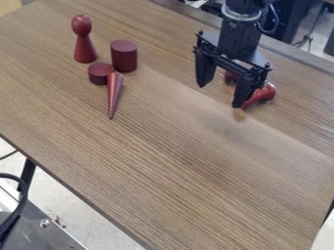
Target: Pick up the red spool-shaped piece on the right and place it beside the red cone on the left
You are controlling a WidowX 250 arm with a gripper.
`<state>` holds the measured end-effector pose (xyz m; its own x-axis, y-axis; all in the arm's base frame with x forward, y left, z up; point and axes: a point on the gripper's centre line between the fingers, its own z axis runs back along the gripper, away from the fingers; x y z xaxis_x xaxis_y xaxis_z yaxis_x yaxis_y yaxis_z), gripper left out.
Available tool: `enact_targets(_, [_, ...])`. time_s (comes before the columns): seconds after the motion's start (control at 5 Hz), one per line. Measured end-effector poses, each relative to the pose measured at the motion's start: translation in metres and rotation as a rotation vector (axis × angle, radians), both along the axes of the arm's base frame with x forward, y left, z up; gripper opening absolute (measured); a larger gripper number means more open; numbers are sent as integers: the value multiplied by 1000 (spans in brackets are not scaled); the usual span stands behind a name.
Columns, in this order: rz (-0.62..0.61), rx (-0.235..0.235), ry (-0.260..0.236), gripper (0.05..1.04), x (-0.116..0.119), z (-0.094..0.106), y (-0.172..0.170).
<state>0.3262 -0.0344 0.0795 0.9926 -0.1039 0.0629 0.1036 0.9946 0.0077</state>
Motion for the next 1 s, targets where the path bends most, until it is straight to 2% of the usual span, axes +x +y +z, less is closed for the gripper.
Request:
enact_targets(0.2, [0, 1, 37, 1000, -4, -11, 0])
enact_targets(0.4, [-52, -1, 65, 1000, 0, -23, -2])
enact_targets(0.6, [-130, 0, 44, 1000, 17, -23, -10])
enact_targets(0.8, [-211, 10, 51, 1000, 34, -27, -24])
enact_targets(1.0, [-248, 1, 31, 1000, 45, -26, -35])
